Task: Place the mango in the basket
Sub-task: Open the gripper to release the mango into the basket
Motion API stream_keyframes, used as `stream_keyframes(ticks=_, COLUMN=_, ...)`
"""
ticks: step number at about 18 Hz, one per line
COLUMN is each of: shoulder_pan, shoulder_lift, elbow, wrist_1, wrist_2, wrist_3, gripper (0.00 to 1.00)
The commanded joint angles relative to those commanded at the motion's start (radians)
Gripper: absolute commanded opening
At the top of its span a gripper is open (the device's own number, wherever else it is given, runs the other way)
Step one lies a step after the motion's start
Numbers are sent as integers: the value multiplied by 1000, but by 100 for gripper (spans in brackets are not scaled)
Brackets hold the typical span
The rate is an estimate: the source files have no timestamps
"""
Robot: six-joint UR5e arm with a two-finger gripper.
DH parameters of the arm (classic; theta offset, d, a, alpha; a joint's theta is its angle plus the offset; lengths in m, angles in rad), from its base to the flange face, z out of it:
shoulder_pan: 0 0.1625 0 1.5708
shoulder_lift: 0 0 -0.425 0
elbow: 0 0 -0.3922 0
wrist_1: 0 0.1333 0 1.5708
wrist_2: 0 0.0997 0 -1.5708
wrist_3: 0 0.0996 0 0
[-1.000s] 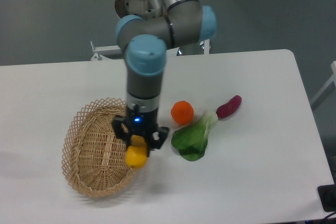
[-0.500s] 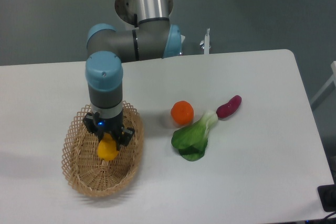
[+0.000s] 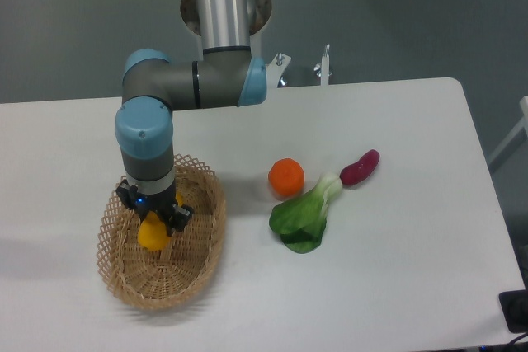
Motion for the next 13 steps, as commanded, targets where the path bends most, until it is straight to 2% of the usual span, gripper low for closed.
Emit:
stream_keyframes(ticks=2, shoulder_pan=0, shoulder_lift=2, elbow=5, wrist_1=0, wrist_2=23, wrist_3=3, gripper=100)
stream_keyframes(ticks=8, shoulder_pan=2, shoulder_lift=12, elbow=24, wrist_1=0, wrist_2=49, wrist_3=5, gripper=100)
stream_keyframes(ticks=11, shoulder_pan=20, shoulder_lift=12, elbow=101, wrist_1=-21, wrist_2=61, wrist_3=6, gripper=100)
stream_keyframes(ticks=13, shoulder_pan=64, shoulder_lift=21, elbow=130, wrist_1=-28, wrist_2=63, wrist_3=12, gripper=100)
